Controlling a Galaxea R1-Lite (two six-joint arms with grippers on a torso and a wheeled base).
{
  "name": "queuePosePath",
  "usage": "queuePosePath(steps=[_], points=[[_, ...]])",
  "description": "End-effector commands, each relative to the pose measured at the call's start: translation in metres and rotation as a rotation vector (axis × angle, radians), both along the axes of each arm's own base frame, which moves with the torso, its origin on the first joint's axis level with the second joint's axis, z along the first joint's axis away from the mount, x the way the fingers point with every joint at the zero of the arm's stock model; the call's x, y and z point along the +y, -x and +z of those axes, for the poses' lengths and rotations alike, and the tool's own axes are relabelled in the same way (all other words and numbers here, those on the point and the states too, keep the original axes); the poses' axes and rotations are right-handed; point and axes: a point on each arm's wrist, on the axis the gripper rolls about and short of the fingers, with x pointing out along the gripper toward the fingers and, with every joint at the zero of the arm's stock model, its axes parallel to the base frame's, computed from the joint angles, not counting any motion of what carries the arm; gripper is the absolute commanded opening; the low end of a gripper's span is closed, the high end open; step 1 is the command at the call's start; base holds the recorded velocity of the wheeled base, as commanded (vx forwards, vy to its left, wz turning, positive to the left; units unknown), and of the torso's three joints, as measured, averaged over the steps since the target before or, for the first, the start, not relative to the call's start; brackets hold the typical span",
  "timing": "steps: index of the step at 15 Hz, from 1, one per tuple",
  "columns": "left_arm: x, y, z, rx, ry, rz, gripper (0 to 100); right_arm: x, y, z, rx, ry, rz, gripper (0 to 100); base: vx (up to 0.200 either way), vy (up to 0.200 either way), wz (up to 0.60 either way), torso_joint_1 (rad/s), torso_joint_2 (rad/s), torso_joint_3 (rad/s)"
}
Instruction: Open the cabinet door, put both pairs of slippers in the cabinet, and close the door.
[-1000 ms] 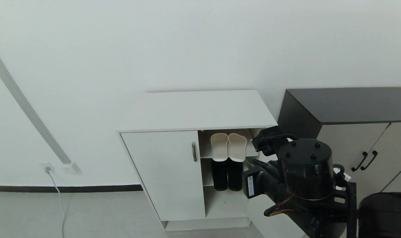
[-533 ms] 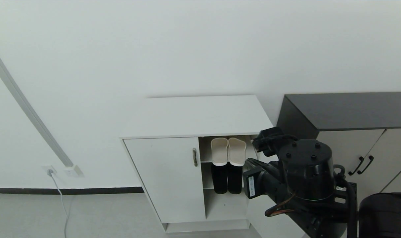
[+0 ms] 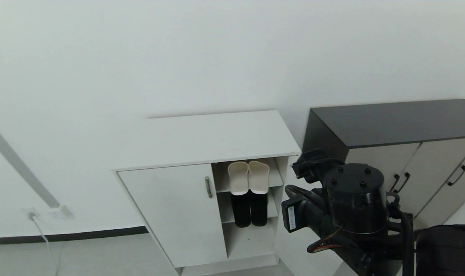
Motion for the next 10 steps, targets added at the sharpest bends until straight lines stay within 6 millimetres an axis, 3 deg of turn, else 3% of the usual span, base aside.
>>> queuePosePath(steps=[1,3,10], points=[[0.0000,-0.0001,0.0000,0.001,0.000,-0.001,0,-0.0002,-0.0003,0.0001,-0.001,0.000,-0.001,0,0.000,0.000,-0.60,0.007,0.01,0.002],[0.0000,-0.0001,0.0000,0.001,0.000,-0.001,0,-0.0023,-0.0034,-0.0002,-0.002,0.005,-0.010,0,0.000,0.000,-0.60,0.000,0.00,0.002],[0.0000,-0.0001,0.0000,0.001,0.001,0.004,0,-0.0035,-0.0060,0.0007,-0.014,0.005,-0.017,0,0.000,0.000,0.00,0.000,0.00,0.000]])
